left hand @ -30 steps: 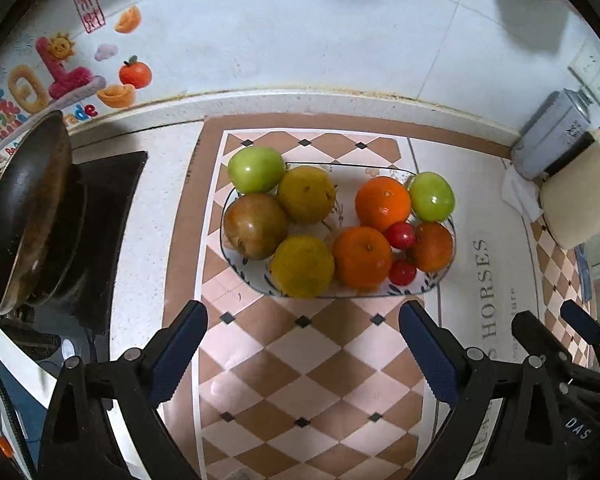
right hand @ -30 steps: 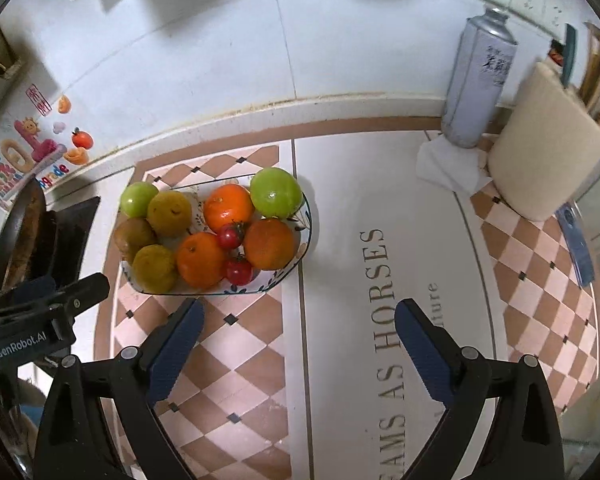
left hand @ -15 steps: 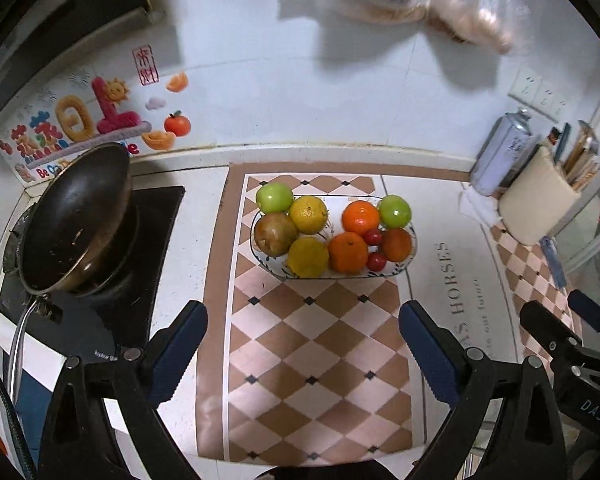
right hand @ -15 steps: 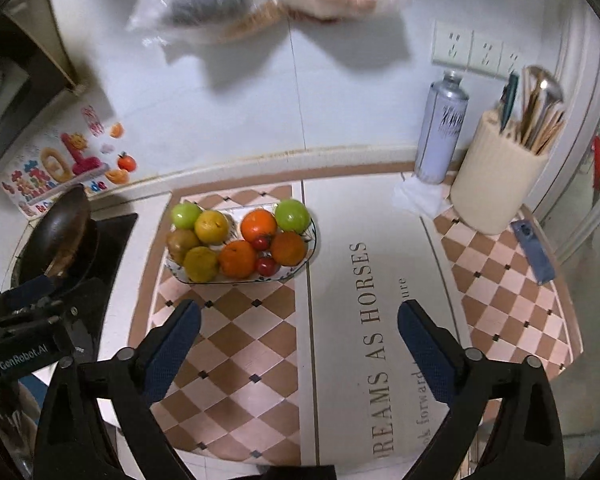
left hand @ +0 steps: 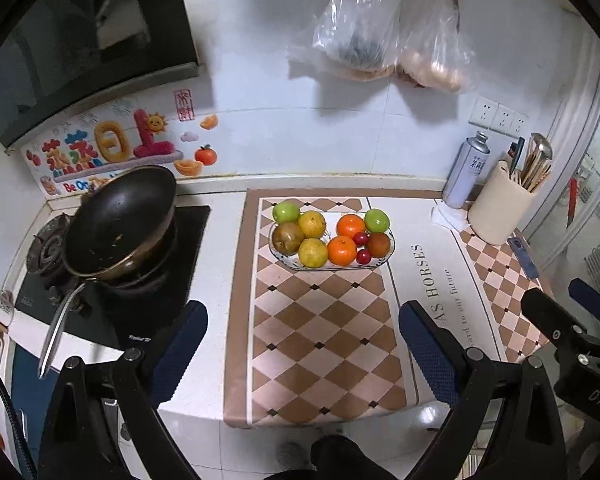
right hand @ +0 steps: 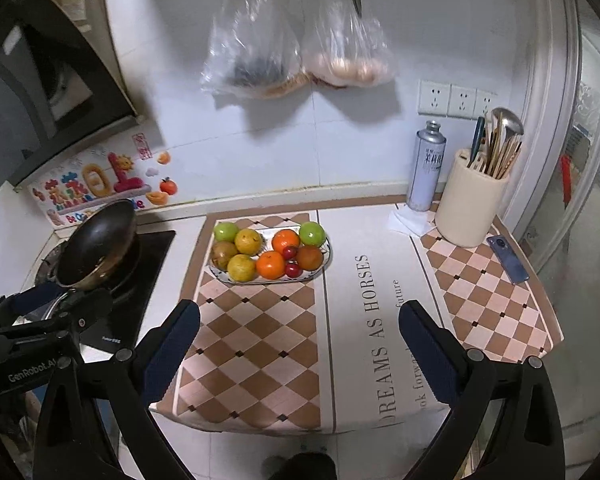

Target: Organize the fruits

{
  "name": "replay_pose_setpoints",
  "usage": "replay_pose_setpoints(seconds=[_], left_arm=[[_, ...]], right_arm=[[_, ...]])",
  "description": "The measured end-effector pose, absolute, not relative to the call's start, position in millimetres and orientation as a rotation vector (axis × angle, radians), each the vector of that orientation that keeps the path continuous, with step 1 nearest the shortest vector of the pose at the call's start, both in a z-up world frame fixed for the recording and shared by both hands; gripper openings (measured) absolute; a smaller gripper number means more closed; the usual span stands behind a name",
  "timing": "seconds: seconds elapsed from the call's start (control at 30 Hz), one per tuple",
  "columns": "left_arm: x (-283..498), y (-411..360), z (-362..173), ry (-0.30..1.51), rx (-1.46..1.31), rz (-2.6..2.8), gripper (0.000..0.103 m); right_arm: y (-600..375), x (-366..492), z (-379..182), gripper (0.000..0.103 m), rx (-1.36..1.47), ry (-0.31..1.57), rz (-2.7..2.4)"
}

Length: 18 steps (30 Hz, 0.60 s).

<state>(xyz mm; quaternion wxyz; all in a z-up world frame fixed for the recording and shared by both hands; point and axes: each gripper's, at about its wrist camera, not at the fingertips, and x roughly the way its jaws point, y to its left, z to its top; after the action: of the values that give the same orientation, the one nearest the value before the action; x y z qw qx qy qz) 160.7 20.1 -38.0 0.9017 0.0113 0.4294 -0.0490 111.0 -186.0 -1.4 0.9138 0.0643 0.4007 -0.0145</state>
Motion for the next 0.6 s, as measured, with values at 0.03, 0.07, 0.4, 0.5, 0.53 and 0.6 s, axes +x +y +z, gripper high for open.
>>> replay_pose_setpoints(seconds=[0.03, 0.07, 0.4, 0.5, 0.53, 0.6], left_arm=[[153.9, 21.1, -33.9, 0.879, 0.024, -0.101, 0.098], [149.8, 21.9, -31.1, 0.873, 0.022, -0.099, 0.098], [117.2, 18.7, -6.8, 0.820, 0.021, -0.059, 0.098], [110.3, 16.5, -2.0, 0.805, 0.018, -0.053, 0.098], [108.8, 14.6, -1.1, 0.801, 0.026, -0.048, 0.098], [106.1, 12.3, -0.2, 0.794, 0.031, -0.042, 0.098]], right_arm=[[-185.2, 107.2, 1.5, 0.102, 0.129, 0.819, -0.029], [-183.7, 101.0, 6.2, 0.102, 0.123, 0.811, -0.026], [-186.9, 72.0, 38.5, 0.102, 0.099, 0.777, 0.007], [-188.1, 70.0, 40.8, 0.102, 0.105, 0.780, 0.024], [-188.8, 69.9, 41.8, 0.102, 0.109, 0.780, 0.029], [-190.4, 69.4, 42.6, 0.102, 0.115, 0.776, 0.035]])
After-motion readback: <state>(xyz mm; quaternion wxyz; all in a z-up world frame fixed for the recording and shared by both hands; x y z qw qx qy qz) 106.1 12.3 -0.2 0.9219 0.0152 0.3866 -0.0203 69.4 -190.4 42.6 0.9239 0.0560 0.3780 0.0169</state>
